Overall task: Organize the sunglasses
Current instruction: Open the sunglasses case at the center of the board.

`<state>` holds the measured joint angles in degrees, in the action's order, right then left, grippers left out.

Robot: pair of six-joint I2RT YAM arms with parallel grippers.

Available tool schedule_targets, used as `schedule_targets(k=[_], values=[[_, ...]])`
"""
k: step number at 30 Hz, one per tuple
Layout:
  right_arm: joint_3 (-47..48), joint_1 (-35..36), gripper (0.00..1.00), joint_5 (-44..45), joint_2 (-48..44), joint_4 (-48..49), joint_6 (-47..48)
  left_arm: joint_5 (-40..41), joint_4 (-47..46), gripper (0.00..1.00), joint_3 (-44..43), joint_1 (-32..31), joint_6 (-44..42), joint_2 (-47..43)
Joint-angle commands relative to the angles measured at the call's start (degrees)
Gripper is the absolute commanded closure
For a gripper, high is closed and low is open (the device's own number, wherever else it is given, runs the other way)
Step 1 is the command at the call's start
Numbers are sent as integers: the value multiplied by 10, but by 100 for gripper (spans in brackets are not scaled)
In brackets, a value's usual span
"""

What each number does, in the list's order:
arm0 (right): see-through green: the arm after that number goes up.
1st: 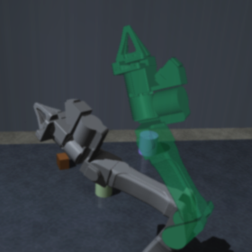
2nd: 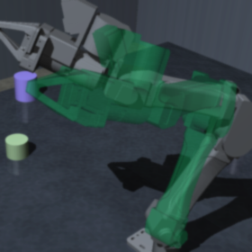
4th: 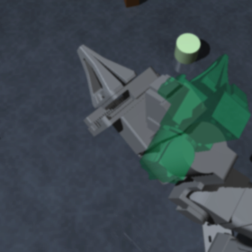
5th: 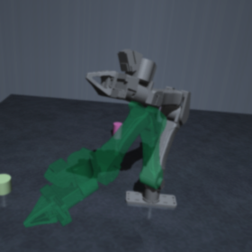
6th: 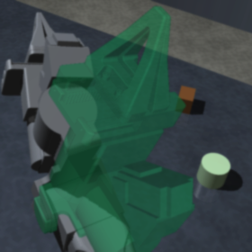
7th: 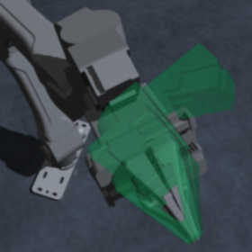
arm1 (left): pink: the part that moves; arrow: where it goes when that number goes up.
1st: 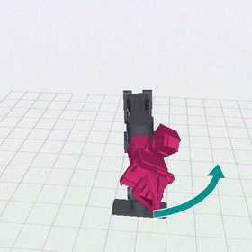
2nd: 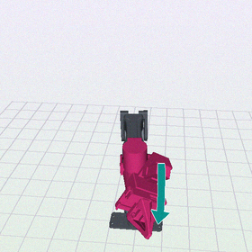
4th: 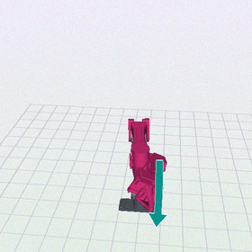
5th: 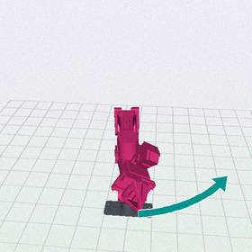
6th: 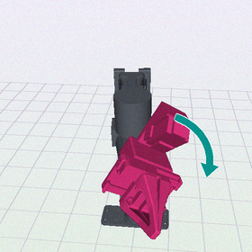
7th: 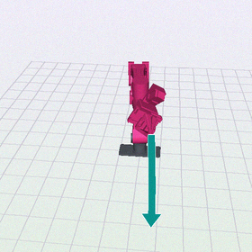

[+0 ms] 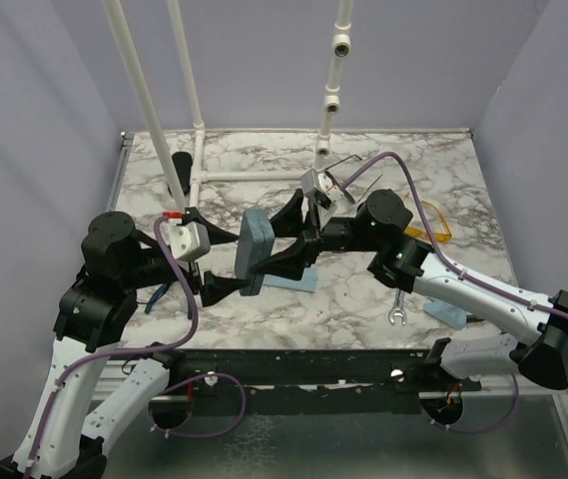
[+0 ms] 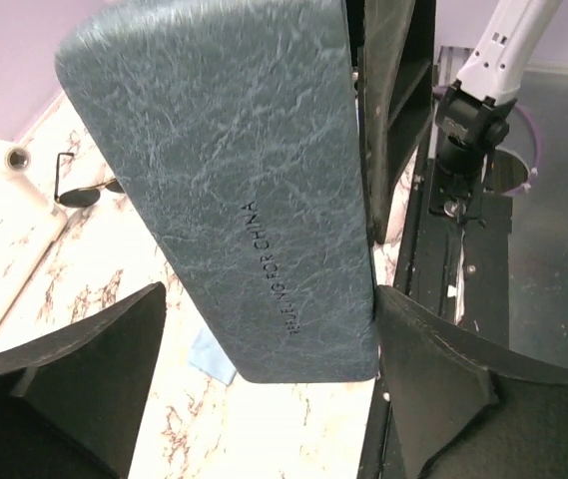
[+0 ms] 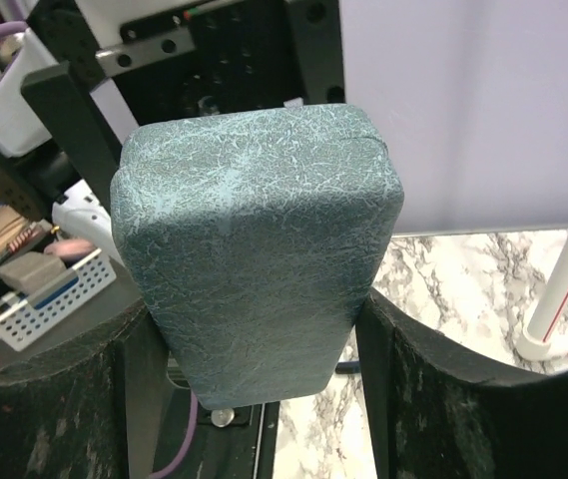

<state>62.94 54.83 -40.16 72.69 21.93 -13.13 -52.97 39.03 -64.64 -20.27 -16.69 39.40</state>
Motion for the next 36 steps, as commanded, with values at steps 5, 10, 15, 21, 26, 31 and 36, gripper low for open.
schedule_targets(k=[5,10,15,21,26,31,36], values=[[-16,8,99,74,-24,37,-52,14,-66,16,1,3,125,31],[-13,9,99,73,-23,43,-59,5,-66,26,12,3,129,31],[-6,9,99,65,-16,43,-63,-11,-66,32,18,3,135,36],[-6,10,99,56,-11,58,-69,-39,-66,29,21,3,128,36],[1,9,99,43,-4,63,-72,-82,-66,56,27,3,129,37],[6,9,100,31,4,56,-67,-68,-70,100,25,3,138,35],[-1,9,39,51,-11,11,-34,-25,-71,100,16,3,138,22]])
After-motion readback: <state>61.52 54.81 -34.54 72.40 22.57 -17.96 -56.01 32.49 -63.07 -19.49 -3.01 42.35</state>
